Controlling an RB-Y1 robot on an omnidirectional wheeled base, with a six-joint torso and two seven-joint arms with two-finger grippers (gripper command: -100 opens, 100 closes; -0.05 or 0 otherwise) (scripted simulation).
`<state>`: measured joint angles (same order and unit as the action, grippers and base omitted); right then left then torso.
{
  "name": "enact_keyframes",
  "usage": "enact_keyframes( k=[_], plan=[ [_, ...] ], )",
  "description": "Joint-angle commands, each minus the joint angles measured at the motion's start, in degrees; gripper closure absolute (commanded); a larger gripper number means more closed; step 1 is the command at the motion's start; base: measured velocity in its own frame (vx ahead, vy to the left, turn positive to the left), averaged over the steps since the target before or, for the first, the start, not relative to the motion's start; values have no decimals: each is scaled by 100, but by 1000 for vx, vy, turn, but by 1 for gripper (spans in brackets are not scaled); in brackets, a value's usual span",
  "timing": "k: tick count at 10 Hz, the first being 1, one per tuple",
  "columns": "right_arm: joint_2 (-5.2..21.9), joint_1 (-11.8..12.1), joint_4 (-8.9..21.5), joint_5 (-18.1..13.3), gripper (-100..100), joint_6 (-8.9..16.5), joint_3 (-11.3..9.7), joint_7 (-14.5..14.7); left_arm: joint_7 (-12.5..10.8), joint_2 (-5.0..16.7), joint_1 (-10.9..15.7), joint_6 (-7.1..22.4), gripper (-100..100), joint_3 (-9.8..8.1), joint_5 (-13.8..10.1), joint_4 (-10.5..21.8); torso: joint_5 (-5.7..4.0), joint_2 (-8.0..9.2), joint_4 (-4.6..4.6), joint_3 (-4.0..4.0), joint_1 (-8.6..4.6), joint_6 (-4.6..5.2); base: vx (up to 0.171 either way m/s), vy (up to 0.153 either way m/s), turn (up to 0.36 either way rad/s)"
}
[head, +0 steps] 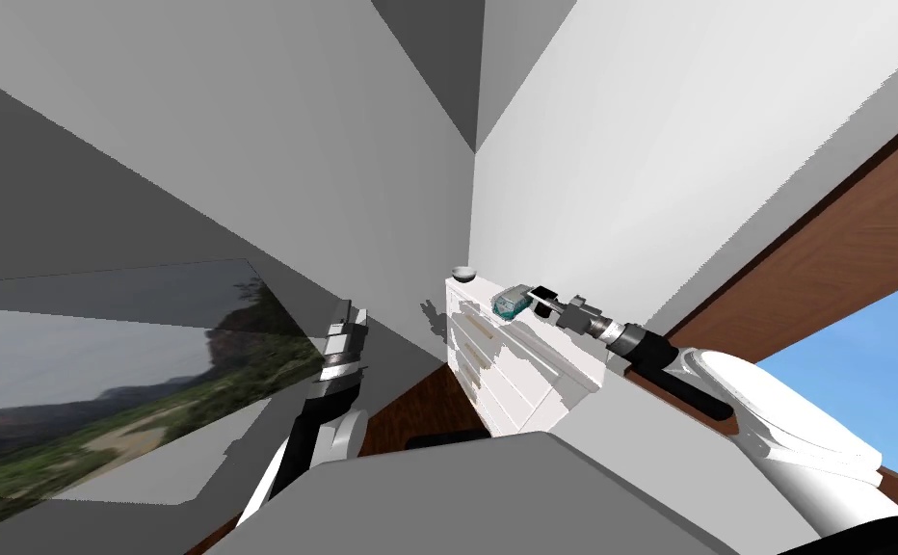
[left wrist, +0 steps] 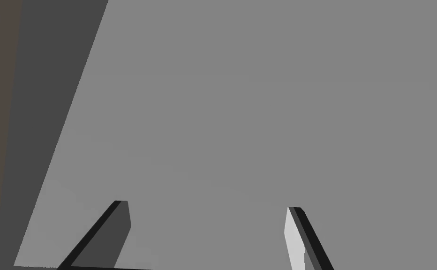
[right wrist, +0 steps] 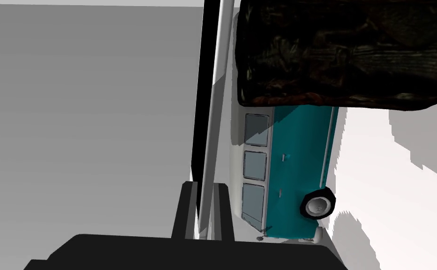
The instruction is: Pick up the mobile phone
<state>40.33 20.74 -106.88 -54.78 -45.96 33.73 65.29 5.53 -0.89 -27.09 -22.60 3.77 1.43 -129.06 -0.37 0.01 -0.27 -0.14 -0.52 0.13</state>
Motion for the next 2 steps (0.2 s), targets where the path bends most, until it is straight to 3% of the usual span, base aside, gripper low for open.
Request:
enact_keyframes(
  k=[1, 2],
  plan=[
    [0, 0, 0, 0, 100, 0, 0, 0, 0, 0, 0, 0, 0, 0, 0, 0, 0, 0, 0, 0, 0, 0, -32, -18, 6],
    [0, 2, -3, 1, 0, 26, -4, 2, 0, 0, -1, 0, 0, 0, 0, 0, 1, -13, -3, -7, 5, 1, -6, -4, -3]
  ],
)
